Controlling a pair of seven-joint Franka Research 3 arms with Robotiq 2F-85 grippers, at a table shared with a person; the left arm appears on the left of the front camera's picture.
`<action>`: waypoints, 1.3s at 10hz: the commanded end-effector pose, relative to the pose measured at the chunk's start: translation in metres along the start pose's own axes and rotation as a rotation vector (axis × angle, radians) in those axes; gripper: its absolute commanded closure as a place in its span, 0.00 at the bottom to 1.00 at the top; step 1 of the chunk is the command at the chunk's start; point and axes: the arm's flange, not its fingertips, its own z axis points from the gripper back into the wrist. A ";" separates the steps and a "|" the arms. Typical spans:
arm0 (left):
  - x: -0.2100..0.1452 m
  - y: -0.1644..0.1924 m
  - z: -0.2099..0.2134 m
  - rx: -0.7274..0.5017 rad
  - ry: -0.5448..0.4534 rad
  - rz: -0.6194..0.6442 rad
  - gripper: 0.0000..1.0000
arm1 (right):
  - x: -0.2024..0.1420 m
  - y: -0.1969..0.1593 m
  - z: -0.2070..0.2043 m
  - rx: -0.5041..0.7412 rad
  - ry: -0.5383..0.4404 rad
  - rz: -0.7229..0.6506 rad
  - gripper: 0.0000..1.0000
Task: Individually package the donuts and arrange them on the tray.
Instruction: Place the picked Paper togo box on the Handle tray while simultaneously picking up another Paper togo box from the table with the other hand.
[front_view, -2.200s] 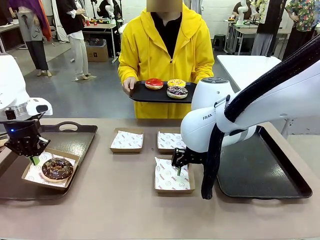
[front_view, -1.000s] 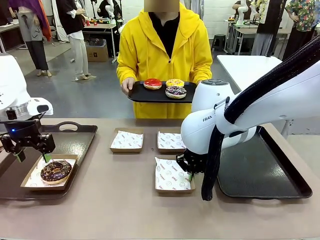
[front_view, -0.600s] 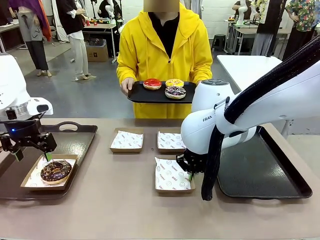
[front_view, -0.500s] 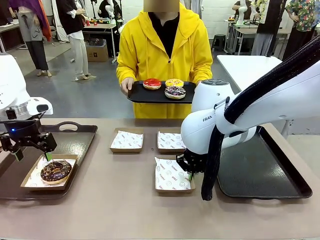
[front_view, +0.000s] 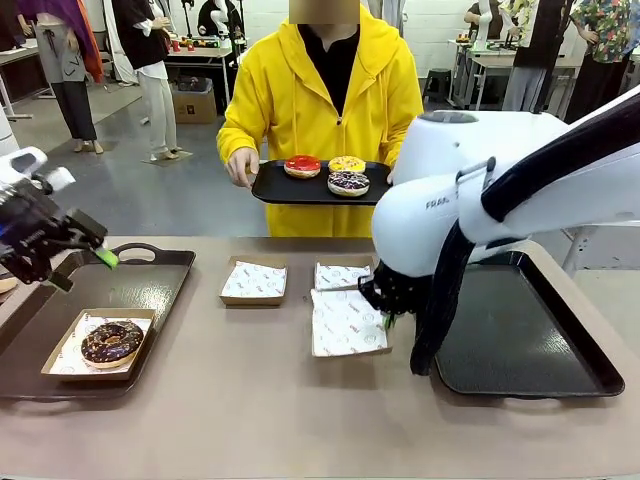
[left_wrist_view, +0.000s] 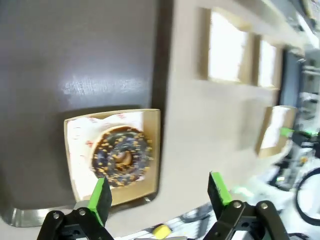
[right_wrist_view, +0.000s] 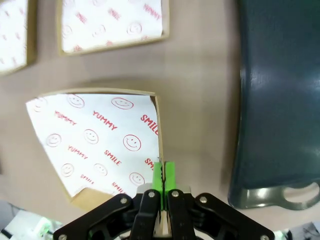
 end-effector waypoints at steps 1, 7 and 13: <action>-0.001 0.025 0.025 -0.237 -0.010 0.040 0.00 | 0.012 0.000 0.039 -0.025 -0.033 -0.040 1.00; -0.040 0.113 0.075 -0.604 -0.023 0.091 0.00 | 0.101 0.005 0.150 0.079 -0.017 -0.033 1.00; -0.071 0.148 0.085 -0.682 -0.103 0.136 0.00 | 0.181 0.019 0.129 0.013 0.114 -0.048 1.00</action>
